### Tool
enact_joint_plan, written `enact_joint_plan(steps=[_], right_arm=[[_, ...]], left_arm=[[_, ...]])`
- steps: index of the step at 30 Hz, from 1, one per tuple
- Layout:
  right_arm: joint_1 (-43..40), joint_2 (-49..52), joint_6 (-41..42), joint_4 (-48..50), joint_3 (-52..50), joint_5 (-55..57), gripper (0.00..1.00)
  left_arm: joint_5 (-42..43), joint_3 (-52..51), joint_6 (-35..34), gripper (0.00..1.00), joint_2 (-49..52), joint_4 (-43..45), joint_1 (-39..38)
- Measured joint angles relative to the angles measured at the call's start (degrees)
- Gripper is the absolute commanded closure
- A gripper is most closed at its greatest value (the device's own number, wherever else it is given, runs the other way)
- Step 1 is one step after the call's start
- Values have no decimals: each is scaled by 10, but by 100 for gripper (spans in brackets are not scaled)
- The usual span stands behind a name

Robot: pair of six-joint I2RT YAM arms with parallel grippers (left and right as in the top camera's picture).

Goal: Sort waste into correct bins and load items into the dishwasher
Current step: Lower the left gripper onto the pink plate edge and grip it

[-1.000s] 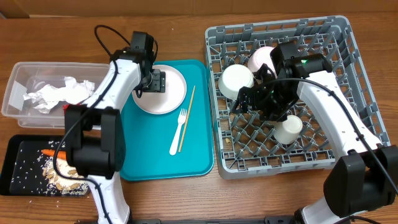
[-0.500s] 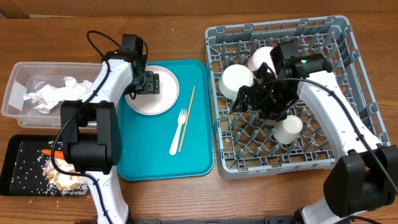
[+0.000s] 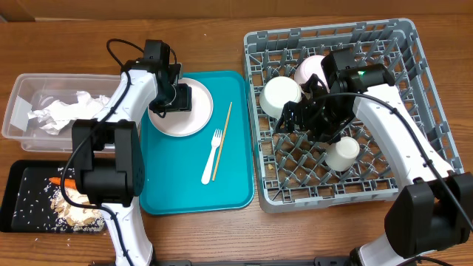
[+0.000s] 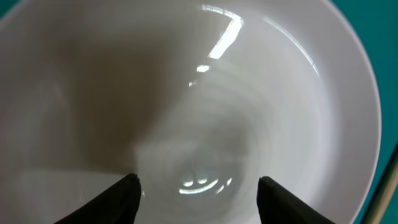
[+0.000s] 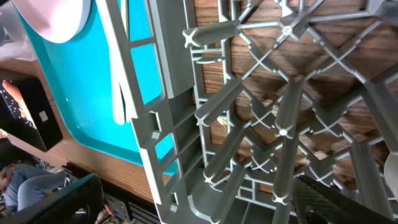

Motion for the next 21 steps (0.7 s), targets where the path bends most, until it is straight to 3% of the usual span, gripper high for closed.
enact_joint_plan(steps=[6,15,21], right_arm=[[0,0,0,0,0,0,0],[0,0,0,3,0,0,0],[0,0,0,4,0,0,0]], left_arm=[[-49,67,0,47,0,-88,0],[-178,75,-12,44,0,-93,0],[-211,74,-19,22,0,-78,0]])
